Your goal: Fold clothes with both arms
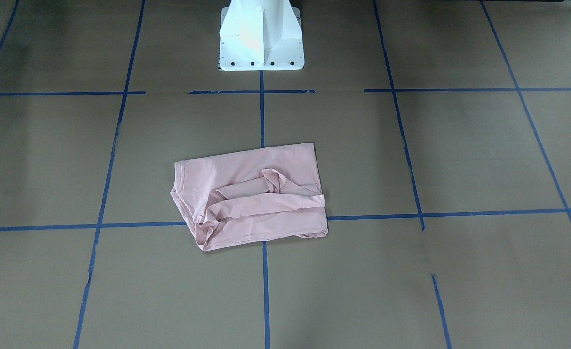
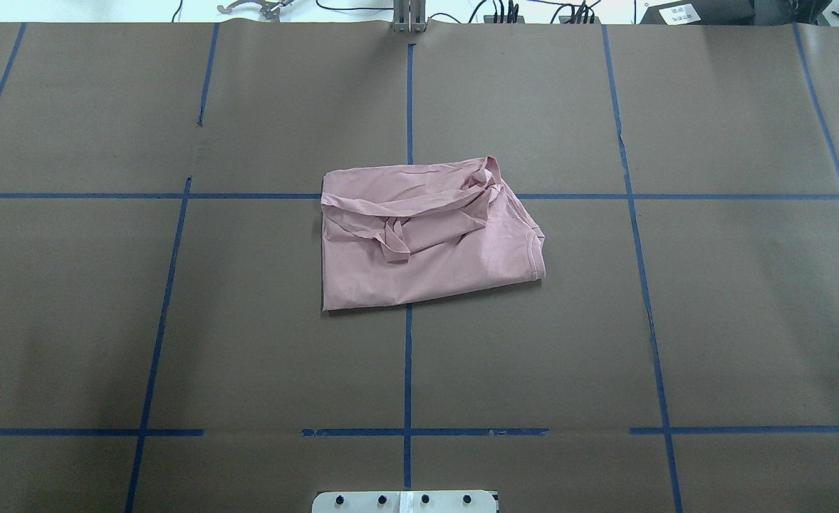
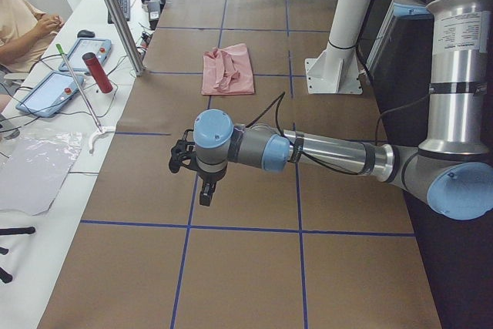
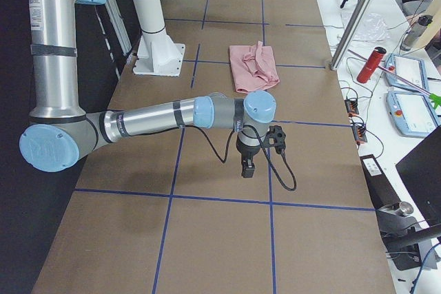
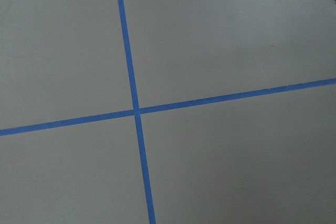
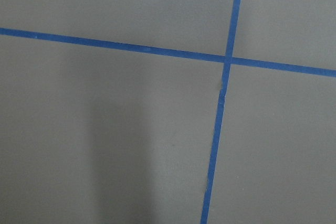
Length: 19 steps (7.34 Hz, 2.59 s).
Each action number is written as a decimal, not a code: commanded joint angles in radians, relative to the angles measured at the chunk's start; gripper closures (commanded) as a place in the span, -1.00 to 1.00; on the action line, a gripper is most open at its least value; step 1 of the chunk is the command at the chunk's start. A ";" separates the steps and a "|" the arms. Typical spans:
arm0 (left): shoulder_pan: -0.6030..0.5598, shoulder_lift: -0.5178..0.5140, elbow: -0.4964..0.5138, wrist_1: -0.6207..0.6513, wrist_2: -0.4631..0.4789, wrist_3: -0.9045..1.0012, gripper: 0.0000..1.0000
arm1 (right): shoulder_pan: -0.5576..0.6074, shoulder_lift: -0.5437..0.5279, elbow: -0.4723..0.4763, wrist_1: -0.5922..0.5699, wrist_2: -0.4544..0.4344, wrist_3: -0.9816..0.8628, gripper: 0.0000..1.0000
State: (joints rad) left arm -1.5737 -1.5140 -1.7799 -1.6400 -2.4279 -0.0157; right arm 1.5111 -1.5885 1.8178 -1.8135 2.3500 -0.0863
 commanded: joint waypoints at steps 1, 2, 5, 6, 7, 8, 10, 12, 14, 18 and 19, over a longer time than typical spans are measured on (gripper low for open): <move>0.001 0.006 -0.009 -0.001 0.000 0.002 -1.00 | 0.000 -0.002 -0.005 0.000 -0.009 -0.004 -1.00; 0.001 0.006 -0.007 0.000 0.010 0.002 -1.00 | 0.000 -0.008 -0.017 0.000 -0.008 -0.004 -1.00; 0.003 0.032 -0.021 -0.001 0.012 0.002 -1.00 | 0.000 -0.025 -0.018 0.000 -0.006 -0.001 -1.00; 0.004 0.031 -0.019 0.002 0.013 0.002 -1.00 | 0.000 -0.028 -0.018 0.000 -0.006 -0.003 -1.00; 0.004 0.031 -0.007 0.006 0.015 0.000 -1.00 | 0.000 -0.031 -0.017 0.000 -0.006 -0.004 -1.00; 0.003 0.044 -0.003 0.011 0.015 -0.001 -1.00 | 0.000 -0.033 -0.018 0.000 -0.006 -0.004 -1.00; 0.003 0.054 0.045 0.009 0.013 -0.001 -1.00 | 0.000 -0.033 -0.017 0.000 -0.006 -0.003 -1.00; 0.003 0.052 0.043 0.009 0.013 -0.001 -1.00 | 0.000 -0.033 -0.017 0.000 -0.006 -0.004 -1.00; 0.003 0.046 0.046 0.011 0.012 -0.001 -1.00 | 0.000 -0.033 -0.031 0.000 -0.008 -0.003 -1.00; 0.003 0.046 0.033 0.011 0.007 -0.003 -1.00 | 0.000 -0.067 -0.083 0.002 -0.008 -0.004 -1.00; 0.003 0.046 0.036 0.011 0.006 -0.003 -1.00 | 0.000 -0.070 -0.087 0.005 -0.008 -0.003 -1.00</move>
State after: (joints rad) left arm -1.5708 -1.4669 -1.7483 -1.6291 -2.4197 -0.0184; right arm 1.5114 -1.6500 1.7450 -1.8115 2.3422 -0.0893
